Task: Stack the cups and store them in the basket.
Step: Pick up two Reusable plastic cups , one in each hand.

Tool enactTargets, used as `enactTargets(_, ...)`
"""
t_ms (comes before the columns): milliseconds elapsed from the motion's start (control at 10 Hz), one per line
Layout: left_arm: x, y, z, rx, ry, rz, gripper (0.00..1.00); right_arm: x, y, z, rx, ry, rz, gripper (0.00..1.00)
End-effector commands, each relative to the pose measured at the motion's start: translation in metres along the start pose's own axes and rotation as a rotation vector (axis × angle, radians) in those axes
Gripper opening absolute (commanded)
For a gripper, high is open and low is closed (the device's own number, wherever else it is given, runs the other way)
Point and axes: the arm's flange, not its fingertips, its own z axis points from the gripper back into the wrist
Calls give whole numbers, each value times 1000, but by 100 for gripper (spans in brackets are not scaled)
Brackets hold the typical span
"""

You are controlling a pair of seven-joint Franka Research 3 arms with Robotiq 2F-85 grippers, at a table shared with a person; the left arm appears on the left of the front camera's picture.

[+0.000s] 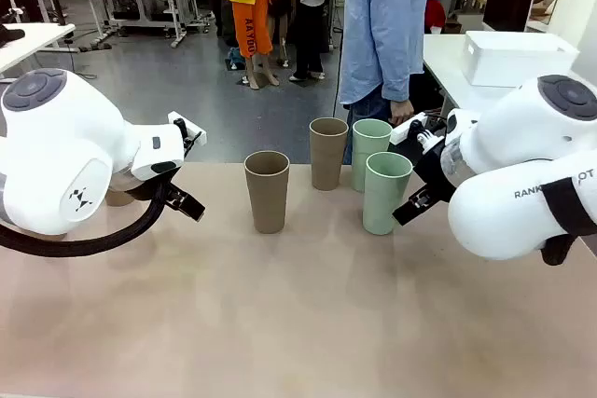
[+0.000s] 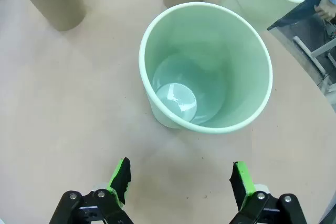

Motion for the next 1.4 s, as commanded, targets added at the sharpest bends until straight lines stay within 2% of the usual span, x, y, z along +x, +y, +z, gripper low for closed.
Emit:
enactTargets(0, 0, 0, 0, 0, 0, 0, 100, 0, 0, 0, 0, 0, 0, 100)
enactTargets(900, 0, 0, 0, 0, 0, 0, 100, 0, 0, 0, 0, 0, 1, 100)
enactTargets(1100, 16, 25, 43, -60, -39, -8, 100, 21, -13, 50, 6, -18, 12, 100)
enactTargets(1300, 27, 61, 91, -157, -35, -43, 100, 38, -28, 101, 40, -20, 27, 100)
